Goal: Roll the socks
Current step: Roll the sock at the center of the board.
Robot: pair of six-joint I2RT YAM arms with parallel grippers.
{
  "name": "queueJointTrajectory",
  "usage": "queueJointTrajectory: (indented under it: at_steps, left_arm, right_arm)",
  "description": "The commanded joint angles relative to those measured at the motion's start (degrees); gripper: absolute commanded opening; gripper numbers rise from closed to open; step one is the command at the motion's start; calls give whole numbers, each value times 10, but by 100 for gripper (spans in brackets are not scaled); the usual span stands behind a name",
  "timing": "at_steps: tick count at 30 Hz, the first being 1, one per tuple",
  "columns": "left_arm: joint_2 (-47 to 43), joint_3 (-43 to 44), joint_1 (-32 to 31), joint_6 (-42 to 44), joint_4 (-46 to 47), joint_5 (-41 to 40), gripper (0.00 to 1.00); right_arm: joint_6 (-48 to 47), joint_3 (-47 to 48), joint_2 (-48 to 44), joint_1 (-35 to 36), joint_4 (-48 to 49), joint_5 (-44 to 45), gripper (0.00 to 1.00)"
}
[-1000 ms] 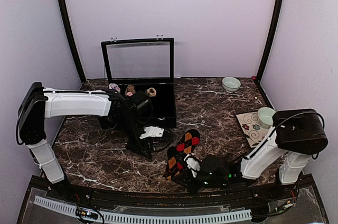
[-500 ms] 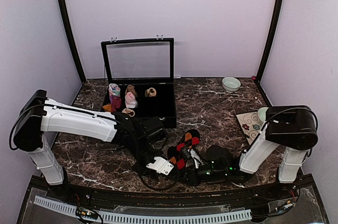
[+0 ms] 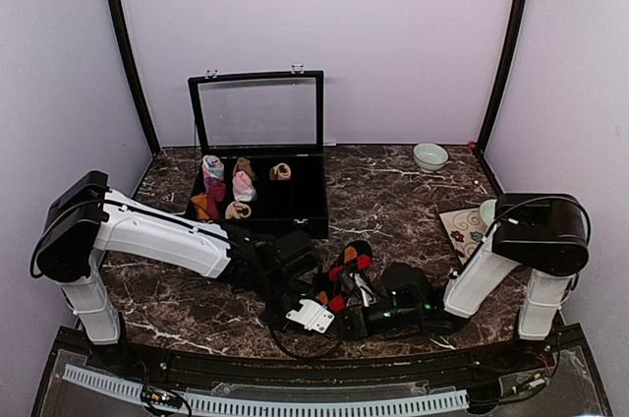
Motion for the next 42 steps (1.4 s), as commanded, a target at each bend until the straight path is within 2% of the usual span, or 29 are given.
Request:
queueJointTrajectory:
  at_steps: [1,9,10,12,13,14,15,16,21,25,30,36,42]
  left_arm:
    - [13,-3,-7,12,10,-18,25]
    - [25,-19,-7,14,38,-43,21]
    - [26,-20,-7,13,39,-44,18]
    - [33,-19,-7,11,37,-45,3]
    - [36,-17,-7,9,35,-43,0]
    - [40,-14,-6,7,30,-39,0]
    - [44,-9,-2,4,20,-30,0]
    - [49,-3,1,1,8,-19,0]
    - [85,32,20,-14,-53,29,0]
    - [111,49,33,-22,-79,57,0]
    - [136,51,42,-32,-77,49,0]
    - [172,67,62,-55,-84,28,0]
    - [192,98,75,-56,-126,47,0]
  right_arm:
    - [21,-26,65,-3,-221,3,8]
    - [30,-38,69,-7,-210,-7,8]
    - [28,-39,68,-8,-206,-9,9]
    - [19,-38,58,-8,-199,-5,11]
    - [11,-37,48,-7,-199,0,18]
    - [0,-36,37,-7,-200,9,69]
    - [-14,-34,22,-6,-207,17,96]
    - [-32,-30,6,-4,-218,27,99]
    - [-89,-13,-45,-3,-292,65,99]
    - [-84,-41,-85,-2,-316,96,99]
    - [-75,-70,-136,7,-343,122,100]
    - [-66,-73,-199,46,-414,151,99]
    - [-60,-69,-284,105,-480,236,99]
